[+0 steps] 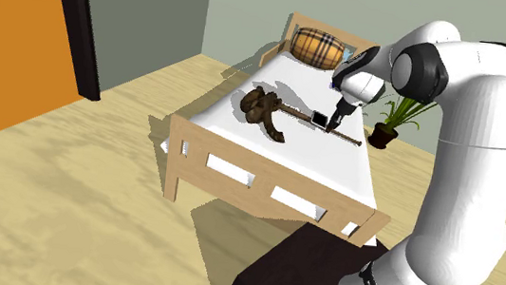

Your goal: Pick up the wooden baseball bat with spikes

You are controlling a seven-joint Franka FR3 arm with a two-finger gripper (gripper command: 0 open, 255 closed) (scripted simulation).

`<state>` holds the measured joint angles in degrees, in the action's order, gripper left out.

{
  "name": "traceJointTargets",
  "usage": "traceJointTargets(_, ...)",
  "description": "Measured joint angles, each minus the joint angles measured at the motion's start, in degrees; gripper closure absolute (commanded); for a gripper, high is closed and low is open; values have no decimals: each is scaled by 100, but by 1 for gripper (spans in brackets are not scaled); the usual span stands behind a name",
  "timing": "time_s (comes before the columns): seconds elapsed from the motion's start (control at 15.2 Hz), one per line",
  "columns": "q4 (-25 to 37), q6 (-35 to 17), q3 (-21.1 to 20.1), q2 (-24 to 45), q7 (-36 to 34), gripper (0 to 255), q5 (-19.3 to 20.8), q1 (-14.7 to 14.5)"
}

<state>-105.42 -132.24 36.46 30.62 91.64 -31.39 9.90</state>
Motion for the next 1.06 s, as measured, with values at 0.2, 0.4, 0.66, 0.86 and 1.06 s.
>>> traceJointTargets(0.2,23,100,58,-92,-58,255,84,-39)
traceJointTargets(0.4,65,247,138,-223,-148,255,205,-98)
traceJointTargets(0.66,134,462,248,-406,-264,255,375,-168)
traceJointTargets(0.86,224,623,307,-499,-348,255,476,-205)
traceJointTargets(1.06,289,772,366,-612,-434,255,584,-254)
